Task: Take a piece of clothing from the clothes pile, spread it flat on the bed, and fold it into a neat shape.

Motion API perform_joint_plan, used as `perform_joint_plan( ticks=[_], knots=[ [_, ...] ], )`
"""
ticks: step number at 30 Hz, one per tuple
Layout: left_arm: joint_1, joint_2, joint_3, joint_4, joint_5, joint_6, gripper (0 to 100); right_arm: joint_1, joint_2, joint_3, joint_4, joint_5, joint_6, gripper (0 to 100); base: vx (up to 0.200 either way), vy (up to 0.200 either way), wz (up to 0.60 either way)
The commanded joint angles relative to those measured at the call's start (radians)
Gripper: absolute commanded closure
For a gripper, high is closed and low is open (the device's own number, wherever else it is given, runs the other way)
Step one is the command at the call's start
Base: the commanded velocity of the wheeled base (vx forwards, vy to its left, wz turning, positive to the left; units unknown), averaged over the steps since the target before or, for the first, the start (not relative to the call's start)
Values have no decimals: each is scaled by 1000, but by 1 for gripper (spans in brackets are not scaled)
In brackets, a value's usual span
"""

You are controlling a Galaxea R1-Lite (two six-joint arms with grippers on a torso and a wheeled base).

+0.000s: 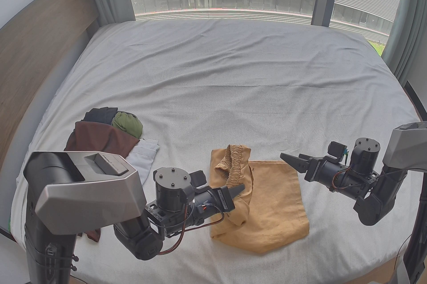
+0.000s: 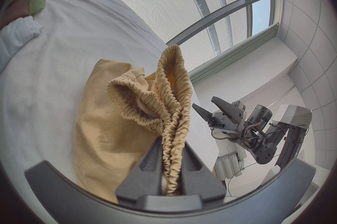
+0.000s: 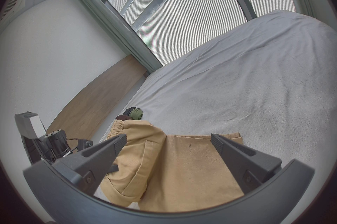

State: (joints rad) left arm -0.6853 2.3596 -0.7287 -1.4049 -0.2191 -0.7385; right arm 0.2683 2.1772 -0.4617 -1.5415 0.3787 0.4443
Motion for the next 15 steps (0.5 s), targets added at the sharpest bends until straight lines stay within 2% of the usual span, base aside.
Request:
perform_joint_plan(
  ticks=[1, 15],
  knots=[
    [-17, 32, -29, 1, 0, -16, 100, -1, -1, -5, 0, 0, 7, 0, 0, 0, 0],
    [-57, 61, -126, 78, 1, -19, 100, -6, -5, -6, -2, 0, 8, 0, 0, 0, 0]
  ],
)
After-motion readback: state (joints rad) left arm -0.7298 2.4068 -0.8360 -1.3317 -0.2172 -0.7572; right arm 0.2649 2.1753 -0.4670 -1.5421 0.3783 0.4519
